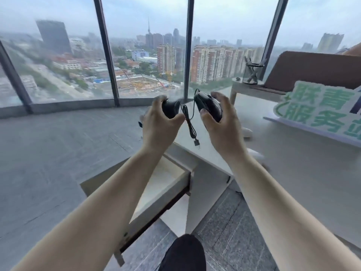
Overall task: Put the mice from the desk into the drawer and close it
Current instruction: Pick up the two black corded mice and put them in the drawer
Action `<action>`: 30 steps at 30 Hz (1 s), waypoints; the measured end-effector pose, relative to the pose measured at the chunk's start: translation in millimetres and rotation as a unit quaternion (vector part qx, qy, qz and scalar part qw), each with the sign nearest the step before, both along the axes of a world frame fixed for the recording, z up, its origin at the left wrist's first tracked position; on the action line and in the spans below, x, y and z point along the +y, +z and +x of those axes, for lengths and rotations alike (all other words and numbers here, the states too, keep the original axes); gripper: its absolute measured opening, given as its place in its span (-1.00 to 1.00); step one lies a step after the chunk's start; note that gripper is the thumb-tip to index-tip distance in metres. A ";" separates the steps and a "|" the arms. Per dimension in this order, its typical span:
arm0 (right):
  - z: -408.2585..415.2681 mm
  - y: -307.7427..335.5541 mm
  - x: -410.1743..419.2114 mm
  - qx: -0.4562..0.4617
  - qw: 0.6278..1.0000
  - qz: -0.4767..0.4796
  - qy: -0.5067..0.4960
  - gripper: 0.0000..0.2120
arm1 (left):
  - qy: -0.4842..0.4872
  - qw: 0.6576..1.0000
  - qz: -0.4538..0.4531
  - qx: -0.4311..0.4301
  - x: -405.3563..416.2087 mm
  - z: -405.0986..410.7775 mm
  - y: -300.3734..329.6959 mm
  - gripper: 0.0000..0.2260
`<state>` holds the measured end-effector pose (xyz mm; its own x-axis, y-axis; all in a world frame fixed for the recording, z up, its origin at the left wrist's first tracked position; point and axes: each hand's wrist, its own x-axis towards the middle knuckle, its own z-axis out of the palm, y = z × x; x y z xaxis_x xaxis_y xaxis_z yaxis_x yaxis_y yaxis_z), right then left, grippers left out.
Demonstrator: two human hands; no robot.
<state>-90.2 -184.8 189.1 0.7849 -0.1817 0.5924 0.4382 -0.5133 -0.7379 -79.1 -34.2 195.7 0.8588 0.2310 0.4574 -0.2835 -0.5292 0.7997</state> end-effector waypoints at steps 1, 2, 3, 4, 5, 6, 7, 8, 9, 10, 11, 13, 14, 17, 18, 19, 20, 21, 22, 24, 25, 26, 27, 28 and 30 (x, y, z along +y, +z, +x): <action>5.2 -8.0 17.6 0.012 1.000 -0.003 0.018 -0.58 | 0.021 1.000 -0.001 0.015 18.9 -0.2 -9.7 -0.42; 9.4 -16.0 34.2 0.023 0.999 -0.008 0.034 -0.58 | 0.041 0.999 0.004 0.030 35.9 -0.3 -20.5 -0.44; 14.1 -24.9 49.8 0.034 0.998 -0.016 0.048 -0.58 | 0.057 0.997 0.008 0.046 51.2 -1.1 -31.4 -0.47; 18.4 -34.3 63.9 0.047 0.997 -0.022 0.063 -0.58 | 0.071 0.996 0.011 0.059 65.1 -1.7 -43.1 -0.48; 22.1 -43.7 76.9 0.061 0.995 -0.024 0.078 -0.58 | 0.083 0.994 0.010 0.076 77.8 -2.3 -54.5 -0.48; 25.2 -53.6 88.9 0.076 0.993 -0.025 0.092 -0.58 | 0.095 0.991 0.005 0.094 89.1 -1.4 -67.3 -0.48; 29.1 -65.0 99.8 0.094 0.990 -0.027 0.104 -0.57 | 0.105 0.988 0.000 0.116 99.2 -0.6 -80.3 -0.47; 32.4 -76.7 109.7 0.111 0.986 -0.028 0.117 -0.57 | 0.112 0.985 -0.005 0.133 108.3 0.9 -94.0 -0.47; 36.4 -89.7 118.0 0.132 0.983 -0.030 0.127 -0.55 | 0.117 0.981 -0.008 0.154 116.3 2.2 -107.3 -0.46; 39.9 -102.3 125.8 0.156 0.978 -0.032 0.136 -0.54 | 0.125 0.977 -0.012 0.174 123.3 3.6 -120.6 -0.45; 43.0 -114.9 132.5 0.185 0.971 -0.037 0.144 -0.53 | 0.136 0.971 -0.011 0.198 128.8 4.8 -133.4 -0.46; 50.3 -141.3 144.6 0.240 0.956 -0.059 0.158 -0.52 | 0.161 0.954 0.004 0.251 137.3 7.3 -158.1 -0.45; 54.3 -154.8 150.4 0.265 0.948 -0.074 0.163 -0.50 | 0.168 0.944 0.013 0.282 140.6 8.3 -170.1 -0.43; 66.2 -190.8 166.0 0.342 0.916 -0.126 0.166 -0.47 | 0.177 0.908 0.050 0.376 144.8 9.9 -204.5 -0.43; 70.0 -201.4 170.5 0.366 0.905 -0.139 0.165 -0.47 | 0.179 0.894 0.070 0.404 144.7 10.4 -214.0 -0.45; 73.9 -211.6 174.1 0.389 0.893 -0.154 0.163 -0.46 | 0.179 0.881 0.091 0.428 144.0 11.6 -223.3 -0.48; 77.8 -221.1 177.1 0.409 0.882 -0.171 0.161 -0.45 | 0.178 0.869 0.113 0.447 142.5 13.7 -232.0 -0.51; 81.7 -230.2 179.7 0.427 0.870 -0.190 0.159 -0.43 | 0.177 0.859 0.129 0.463 140.7 15.7 -239.6 -0.52; 85.6 -238.8 182.0 0.441 0.858 -0.211 0.157 -0.41 | 0.176 0.849 0.140 0.478 139.0 18.0 -246.9 -0.52; 92.7 -252.2 185.6 0.463 0.834 -0.262 0.148 -0.38 | 0.172 0.831 0.152 0.506 135.2 22.8 -260.0 -0.49; 95.3 -256.8 186.9 0.472 0.820 -0.289 0.143 -0.37 | 0.170 0.824 0.160 0.516 133.4 25.4 -265.8 -0.46; 97.9 -261.2 188.1 0.481 0.807 -0.314 0.139 -0.36 | 0.171 0.818 0.171 0.522 131.9 28.1 -270.3 -0.42; 99.9 -264.4 189.2 0.488 0.794 -0.336 0.139 -0.36 | 0.171 0.813 0.178 0.526 130.9 30.9 -273.4 -0.41; 101.8 -267.3 190.0 0.495 0.780 -0.355 0.141 -0.35 | 0.172 0.810 0.180 0.531 130.5 33.4 -275.1 -0.41; 104.2 -272.8 191.8 0.504 0.756 -0.390 0.148 -0.31 | 0.168 0.802 0.178 0.546 130.2 36.5 -277.1 -0.40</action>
<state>14.0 7.0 -83.7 0.8468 0.1864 -0.4982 0.0358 -0.9545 -0.2962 -42.6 96.0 -81.5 0.7090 0.5541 -0.4362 0.6881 -0.6788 0.2564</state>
